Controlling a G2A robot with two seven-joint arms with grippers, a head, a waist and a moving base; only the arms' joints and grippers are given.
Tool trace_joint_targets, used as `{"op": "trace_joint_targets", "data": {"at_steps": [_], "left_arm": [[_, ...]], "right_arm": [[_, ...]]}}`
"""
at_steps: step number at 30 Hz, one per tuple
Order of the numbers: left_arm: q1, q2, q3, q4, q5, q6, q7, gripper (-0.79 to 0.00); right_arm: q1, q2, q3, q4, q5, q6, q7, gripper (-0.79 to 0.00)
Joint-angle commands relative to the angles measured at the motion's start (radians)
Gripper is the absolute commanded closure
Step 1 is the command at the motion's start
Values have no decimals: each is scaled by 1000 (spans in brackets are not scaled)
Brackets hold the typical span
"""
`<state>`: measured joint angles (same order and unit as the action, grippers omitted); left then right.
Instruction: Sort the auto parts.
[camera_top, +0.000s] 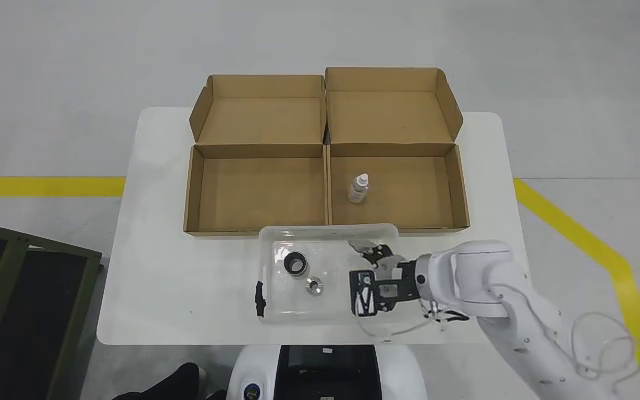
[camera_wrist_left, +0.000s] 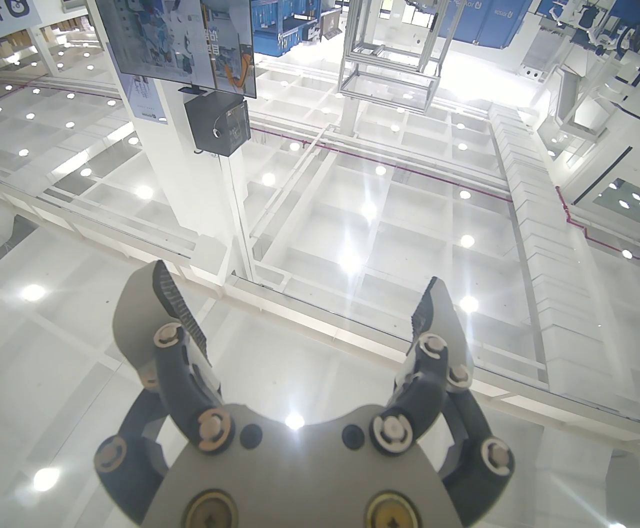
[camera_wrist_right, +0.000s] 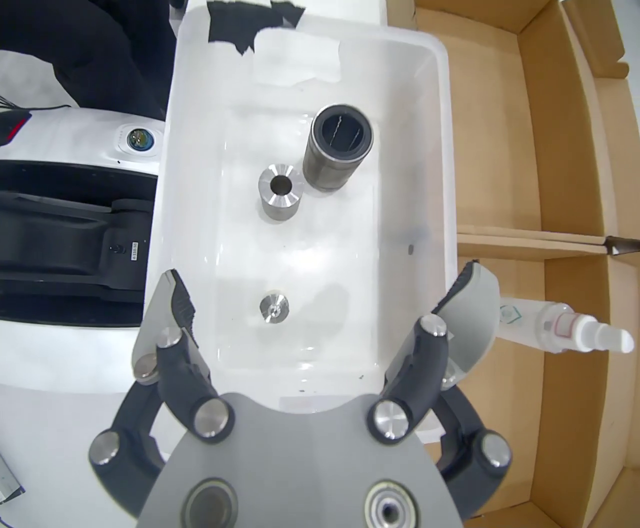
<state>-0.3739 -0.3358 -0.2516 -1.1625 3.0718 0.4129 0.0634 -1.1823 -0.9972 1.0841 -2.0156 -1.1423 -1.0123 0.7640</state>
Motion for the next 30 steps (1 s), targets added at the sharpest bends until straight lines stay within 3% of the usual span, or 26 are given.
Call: {"op": "trace_joint_targets", "data": {"at_steps": [1, 12, 20, 30], "left_arm": [[0, 0, 0, 0, 0, 0, 0, -785], [0, 0, 0, 0, 0, 0, 0, -785], [0, 0, 0, 0, 0, 0, 0, -785], [0, 0, 0, 0, 0, 0, 0, -785]], "right_arm": [[-3, 9, -8, 7, -13, 0, -8, -785], [12, 34, -42, 68, -116, 0, -94, -767], [58, 40, -119, 88, -176, 0, -118, -668], [166, 56, -249, 112, -173, 0, -67, -517]]}}
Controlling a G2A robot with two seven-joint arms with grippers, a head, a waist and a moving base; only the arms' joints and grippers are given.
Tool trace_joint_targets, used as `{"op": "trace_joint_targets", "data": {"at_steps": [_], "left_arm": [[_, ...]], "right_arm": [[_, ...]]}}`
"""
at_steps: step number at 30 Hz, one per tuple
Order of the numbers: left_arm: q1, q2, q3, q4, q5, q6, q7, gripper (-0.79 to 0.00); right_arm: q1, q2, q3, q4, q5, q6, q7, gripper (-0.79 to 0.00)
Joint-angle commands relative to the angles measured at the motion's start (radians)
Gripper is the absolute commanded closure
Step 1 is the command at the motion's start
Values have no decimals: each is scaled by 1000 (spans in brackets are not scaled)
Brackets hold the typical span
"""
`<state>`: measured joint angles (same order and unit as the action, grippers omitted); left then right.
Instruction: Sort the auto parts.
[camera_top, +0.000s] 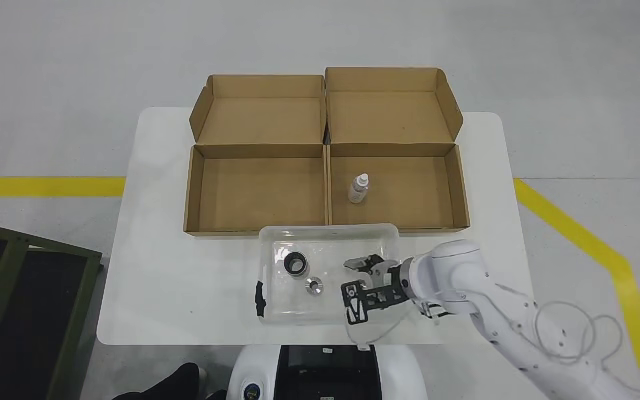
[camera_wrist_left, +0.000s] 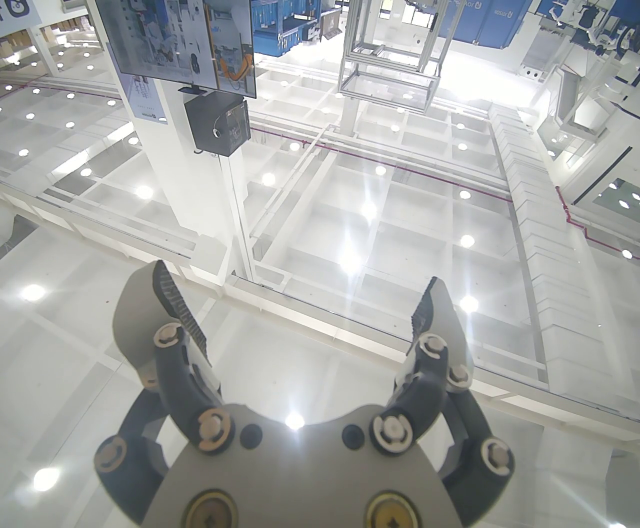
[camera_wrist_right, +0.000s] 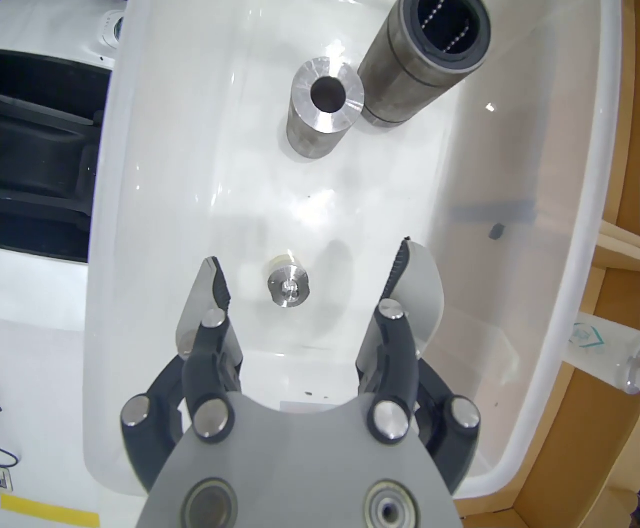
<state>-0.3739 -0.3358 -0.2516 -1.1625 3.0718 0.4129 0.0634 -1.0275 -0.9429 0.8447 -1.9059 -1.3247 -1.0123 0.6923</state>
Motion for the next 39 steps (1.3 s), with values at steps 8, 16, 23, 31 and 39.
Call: {"op": "trace_joint_targets", "data": {"at_steps": [8, 16, 23, 31, 39], "left_arm": [[0, 0, 0, 0, 0, 0, 0, -785], [0, 0, 0, 0, 0, 0, 0, -785], [0, 0, 0, 0, 0, 0, 0, -785], [0, 0, 0, 0, 0, 0, 0, -785], [0, 0, 0, 0, 0, 0, 0, -785]], "right_arm": [[80, 17, -83, 23, 63, 0, 65, -406], [126, 26, -139, 46, 105, 0, 95, -363], [168, 28, -182, 66, 116, 0, 102, -296], [195, 27, -211, 94, 121, 0, 88, 0], [201, 30, -177, 57, 170, 20, 54, 0]]}}
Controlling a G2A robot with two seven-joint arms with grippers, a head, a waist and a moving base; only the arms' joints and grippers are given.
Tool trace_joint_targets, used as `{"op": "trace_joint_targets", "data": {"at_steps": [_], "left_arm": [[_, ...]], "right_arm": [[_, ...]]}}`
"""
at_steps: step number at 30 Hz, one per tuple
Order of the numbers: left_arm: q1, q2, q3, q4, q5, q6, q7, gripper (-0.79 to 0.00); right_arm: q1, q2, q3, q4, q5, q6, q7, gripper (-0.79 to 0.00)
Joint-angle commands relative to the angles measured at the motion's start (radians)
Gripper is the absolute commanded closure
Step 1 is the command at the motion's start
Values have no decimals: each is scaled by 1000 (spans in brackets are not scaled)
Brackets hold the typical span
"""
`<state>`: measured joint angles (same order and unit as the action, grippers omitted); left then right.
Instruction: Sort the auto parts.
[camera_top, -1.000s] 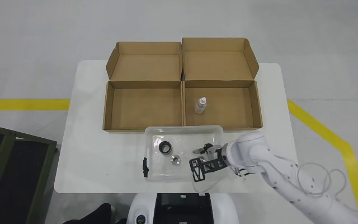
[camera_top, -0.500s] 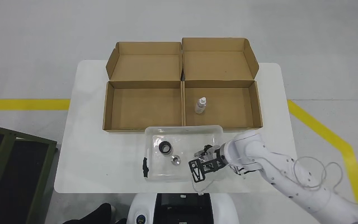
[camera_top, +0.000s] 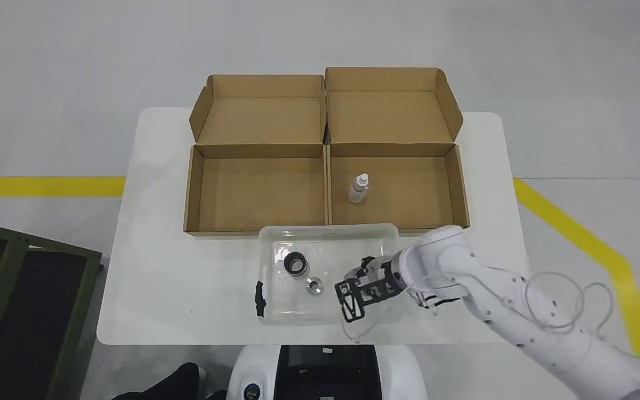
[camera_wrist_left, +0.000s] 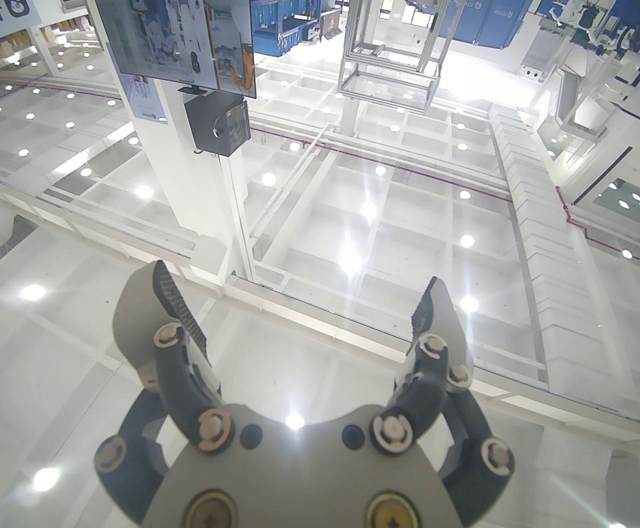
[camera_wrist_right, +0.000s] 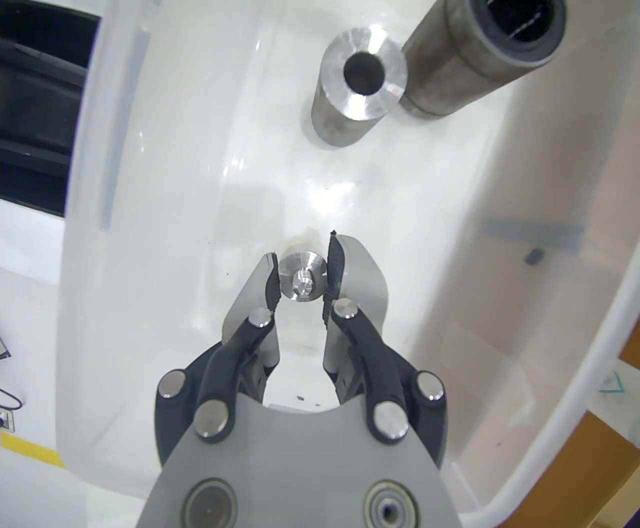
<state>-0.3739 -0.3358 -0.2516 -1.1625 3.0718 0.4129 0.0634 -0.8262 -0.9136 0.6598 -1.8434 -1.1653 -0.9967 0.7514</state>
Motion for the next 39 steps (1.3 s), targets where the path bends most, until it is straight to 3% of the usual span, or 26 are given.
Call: {"op": "trace_joint_targets", "data": {"at_steps": [1, 9, 18, 33, 39], "left_arm": [[0, 0, 0, 0, 0, 0, 0, -785], [0, 0, 0, 0, 0, 0, 0, -785], [0, 0, 0, 0, 0, 0, 0, -785], [0, 0, 0, 0, 0, 0, 0, -785], [0, 0, 0, 0, 0, 0, 0, -785]], "right_arm": [[0, 2, 17, -13, 21, 10, -13, 0], [-37, 3, 75, -39, 85, 141, -135, 0], [-161, -5, 148, -31, 180, 302, -520, 0], [-238, -16, 309, -71, 170, 460, -908, 0], [-221, -28, 343, -69, 177, 469, -989, 0]]}}
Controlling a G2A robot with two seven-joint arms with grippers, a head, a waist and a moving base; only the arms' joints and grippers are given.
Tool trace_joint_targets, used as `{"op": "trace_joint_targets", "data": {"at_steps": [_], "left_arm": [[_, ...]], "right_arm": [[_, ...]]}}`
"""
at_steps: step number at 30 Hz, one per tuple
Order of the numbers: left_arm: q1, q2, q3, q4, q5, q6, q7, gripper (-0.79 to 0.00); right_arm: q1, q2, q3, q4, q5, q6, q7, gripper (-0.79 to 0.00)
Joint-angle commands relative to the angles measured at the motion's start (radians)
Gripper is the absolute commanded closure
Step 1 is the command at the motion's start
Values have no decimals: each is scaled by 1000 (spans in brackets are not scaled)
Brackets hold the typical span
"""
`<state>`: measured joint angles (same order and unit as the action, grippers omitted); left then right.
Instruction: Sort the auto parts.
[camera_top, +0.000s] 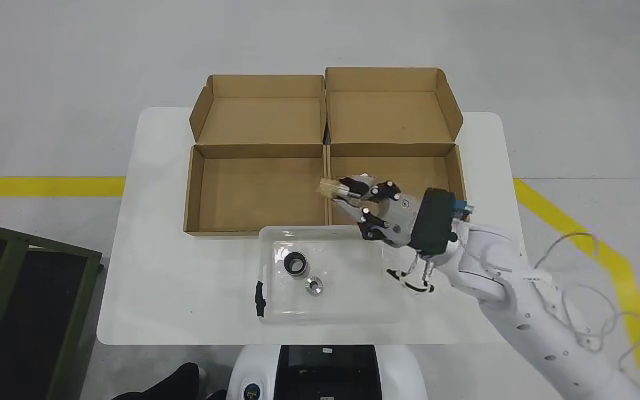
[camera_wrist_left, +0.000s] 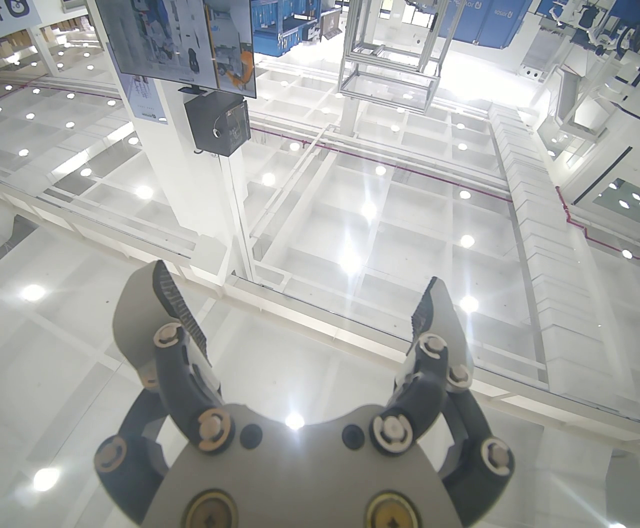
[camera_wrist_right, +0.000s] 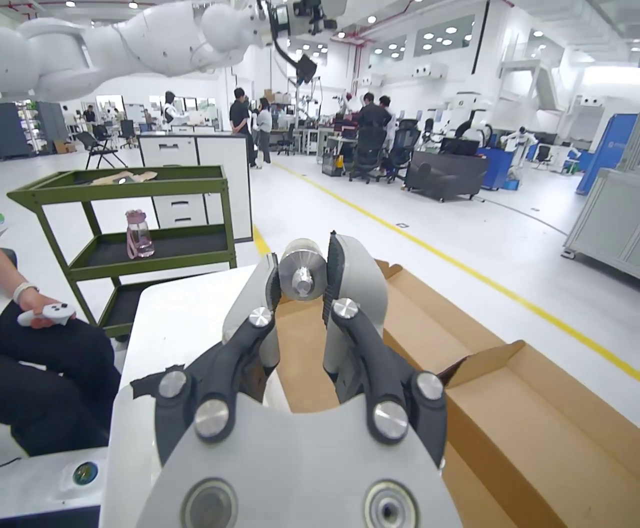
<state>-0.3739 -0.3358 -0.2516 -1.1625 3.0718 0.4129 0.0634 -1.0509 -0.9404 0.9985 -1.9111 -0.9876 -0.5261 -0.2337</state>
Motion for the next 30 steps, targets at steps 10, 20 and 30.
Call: {"op": "trace_joint_targets", "data": {"at_steps": [10, 20, 30], "left_arm": [[0, 0, 0, 0, 0, 0, 0, -785], [0, 0, 0, 0, 0, 0, 0, -785], [0, 0, 0, 0, 0, 0, 0, -785]], "right_arm": [[33, -10, 79, -28, -11, -22, -32, 0], [-6, -13, 146, -36, -18, -21, -36, 0], [-27, -22, 163, -12, -39, -49, -48, 0]]}}
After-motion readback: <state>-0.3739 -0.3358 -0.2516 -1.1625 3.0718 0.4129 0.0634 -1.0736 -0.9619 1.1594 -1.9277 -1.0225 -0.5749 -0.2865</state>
